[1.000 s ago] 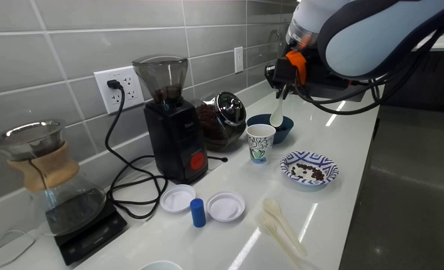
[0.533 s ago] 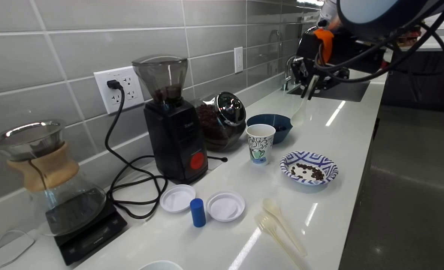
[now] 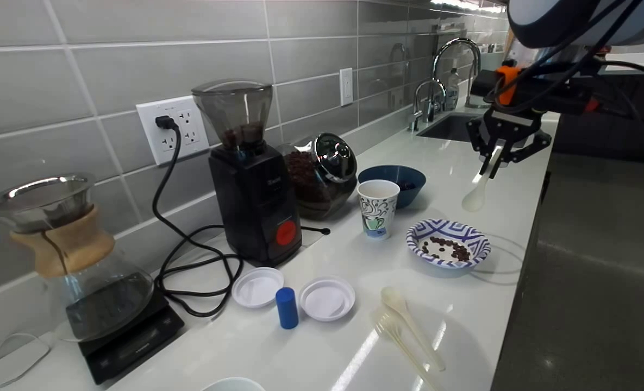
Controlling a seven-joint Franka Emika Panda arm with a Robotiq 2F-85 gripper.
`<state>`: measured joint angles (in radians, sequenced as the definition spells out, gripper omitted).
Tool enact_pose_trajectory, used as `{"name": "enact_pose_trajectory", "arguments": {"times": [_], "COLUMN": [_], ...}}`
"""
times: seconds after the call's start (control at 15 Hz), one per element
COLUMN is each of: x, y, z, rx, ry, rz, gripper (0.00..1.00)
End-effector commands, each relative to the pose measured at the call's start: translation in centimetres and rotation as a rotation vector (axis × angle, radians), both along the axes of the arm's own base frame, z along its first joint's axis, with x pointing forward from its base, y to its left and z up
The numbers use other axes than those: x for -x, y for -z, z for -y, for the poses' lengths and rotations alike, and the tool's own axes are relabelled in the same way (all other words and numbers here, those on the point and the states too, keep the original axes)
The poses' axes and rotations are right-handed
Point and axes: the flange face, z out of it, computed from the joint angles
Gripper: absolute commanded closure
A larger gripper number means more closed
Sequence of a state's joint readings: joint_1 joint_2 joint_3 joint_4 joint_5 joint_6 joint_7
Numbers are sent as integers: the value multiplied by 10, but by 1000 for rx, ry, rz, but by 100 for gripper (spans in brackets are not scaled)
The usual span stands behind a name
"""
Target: Put some of the bowl's contents into the cup
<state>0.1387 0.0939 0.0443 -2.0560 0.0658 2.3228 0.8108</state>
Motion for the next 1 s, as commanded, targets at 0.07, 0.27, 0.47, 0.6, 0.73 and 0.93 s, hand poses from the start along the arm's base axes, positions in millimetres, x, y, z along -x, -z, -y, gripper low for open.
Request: {"name": "enact_pose_trajectory", "arguments": {"times": [0.07, 0.27, 0.47, 0.6, 0.73, 0.93], "x": [-28, -37, -44, -47, -50, -51], "y": [35, 57, 74, 81, 86, 87], "z": [-7, -15, -21, -24, -25, -28], "rx": [-60, -72, -84, -84, -81, -71], "ry": [18, 20, 29, 33, 35, 17], "rz": [-135, -203, -262, -298, -321, -344], "gripper": [97, 97, 97, 97, 97, 62]}}
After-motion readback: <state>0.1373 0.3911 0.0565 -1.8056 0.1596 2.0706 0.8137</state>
